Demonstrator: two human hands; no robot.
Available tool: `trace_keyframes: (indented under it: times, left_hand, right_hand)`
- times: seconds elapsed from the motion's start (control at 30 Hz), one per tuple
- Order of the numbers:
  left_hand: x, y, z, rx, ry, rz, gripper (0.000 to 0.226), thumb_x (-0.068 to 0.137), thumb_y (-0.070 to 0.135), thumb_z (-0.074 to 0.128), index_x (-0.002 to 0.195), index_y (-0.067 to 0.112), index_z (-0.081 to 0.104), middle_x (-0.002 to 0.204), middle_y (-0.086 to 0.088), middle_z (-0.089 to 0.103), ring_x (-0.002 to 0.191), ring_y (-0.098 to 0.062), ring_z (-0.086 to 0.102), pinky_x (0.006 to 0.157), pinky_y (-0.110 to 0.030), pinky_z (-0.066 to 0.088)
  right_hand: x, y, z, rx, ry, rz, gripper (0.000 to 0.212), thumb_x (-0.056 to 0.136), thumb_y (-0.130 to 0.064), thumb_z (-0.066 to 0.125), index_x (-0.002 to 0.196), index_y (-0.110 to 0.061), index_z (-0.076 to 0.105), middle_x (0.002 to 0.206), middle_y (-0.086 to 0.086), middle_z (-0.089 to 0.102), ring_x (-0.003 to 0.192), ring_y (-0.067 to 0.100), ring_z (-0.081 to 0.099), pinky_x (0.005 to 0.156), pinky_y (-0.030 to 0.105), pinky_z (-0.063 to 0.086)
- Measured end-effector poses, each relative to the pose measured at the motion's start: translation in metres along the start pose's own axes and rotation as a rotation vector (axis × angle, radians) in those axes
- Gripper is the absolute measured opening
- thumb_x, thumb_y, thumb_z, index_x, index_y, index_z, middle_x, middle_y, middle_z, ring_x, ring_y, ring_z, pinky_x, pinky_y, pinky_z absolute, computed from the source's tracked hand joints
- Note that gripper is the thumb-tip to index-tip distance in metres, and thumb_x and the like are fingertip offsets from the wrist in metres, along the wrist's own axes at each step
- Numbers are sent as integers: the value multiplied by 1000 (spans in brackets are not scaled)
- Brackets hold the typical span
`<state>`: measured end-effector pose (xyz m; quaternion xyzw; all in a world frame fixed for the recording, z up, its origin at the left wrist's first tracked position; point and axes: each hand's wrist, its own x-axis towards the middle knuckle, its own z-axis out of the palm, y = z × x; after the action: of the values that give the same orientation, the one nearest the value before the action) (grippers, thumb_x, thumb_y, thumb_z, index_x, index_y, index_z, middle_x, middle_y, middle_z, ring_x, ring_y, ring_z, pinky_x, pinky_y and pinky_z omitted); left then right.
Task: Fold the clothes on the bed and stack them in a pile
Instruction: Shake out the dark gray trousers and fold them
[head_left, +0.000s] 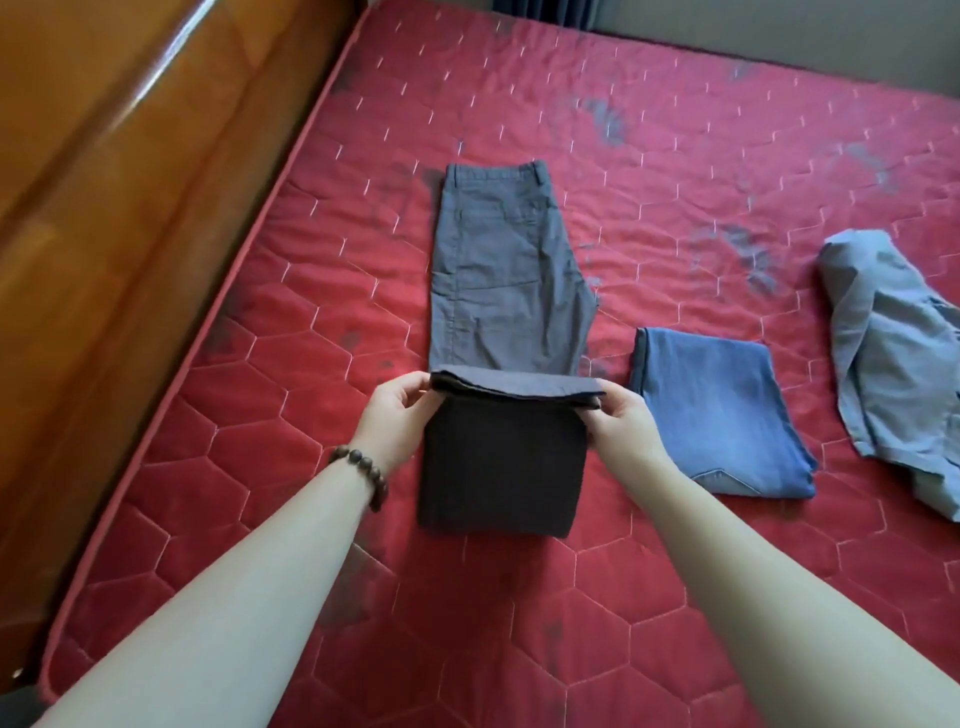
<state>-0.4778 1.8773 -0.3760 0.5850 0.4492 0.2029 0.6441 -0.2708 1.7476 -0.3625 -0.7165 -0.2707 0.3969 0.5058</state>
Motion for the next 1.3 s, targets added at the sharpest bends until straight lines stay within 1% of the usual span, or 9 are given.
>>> trace_keyframes:
  times: [0.23,0.4,0.47,0.6,0.7,0.77,0.9,1.07,1.3]
  left_hand:
    - [95,-20,10,-62,74,-51,17,94,26,59,85,17,70,83,5,74,77,-9,68,72,-22,54]
    - [124,-80,19,134,39,-294,25,98,35,49,94,15,64,89,-6,62,85,-18,55,82,-36,45]
    - [123,-99,22,6,14,-446,23,100,28,46,100,10,60,98,-15,59,87,-23,53,78,-37,45]
    - [116,-109,23,-111,17,-555,23,100,28,47,90,11,59,88,-12,58,72,-20,57,62,-26,50]
    - [99,-113,22,-114,-17,-685,30,98,35,50,88,10,62,67,-2,49,55,-14,47,67,-29,44]
    - [84,-121,19,-126,-69,-776,36,97,39,51,108,7,63,86,-10,46,75,-24,42,73,-36,37]
    - [46,-130,16,-117,-138,-842,25,94,30,58,99,7,63,84,-9,62,67,-19,59,62,-25,46]
    - [10,-142,11,66,-162,-705,18,95,31,55,94,13,55,83,-14,46,71,-24,45,65,-36,38]
    - [-48,-148,14,-26,-154,-764,17,99,26,50,106,11,55,93,-14,52,85,-26,53,79,-48,50]
  right_hand:
    - [89,24,16,16,109,86,25,96,-25,57,88,-4,66,82,2,69,74,9,60,67,25,48]
    - [118,81,20,-267,57,300,39,96,-39,52,99,-3,66,94,7,68,88,22,62,80,31,48]
    - [111,103,21,-318,-32,428,48,95,-42,52,98,4,62,79,9,60,70,23,55,65,31,44]
    - [88,131,18,-251,-32,493,42,90,-47,57,68,-16,41,48,-9,32,39,7,29,41,23,24]
    - [65,139,14,-169,-57,522,48,85,-52,63,74,-9,45,65,1,38,57,11,38,52,25,28]
    - [47,144,11,-51,-108,591,58,76,-56,67,83,0,52,78,7,47,73,17,44,66,32,31]
    - [16,147,9,39,-171,754,29,88,-35,64,102,-9,66,105,32,63,85,27,51,76,39,33]
    - [-6,150,8,17,-247,709,19,100,-17,48,111,-18,63,88,-3,71,72,9,66,58,21,50]
    - [-61,151,11,69,-275,770,19,100,-12,47,105,-20,63,87,-7,72,70,7,68,55,23,53]
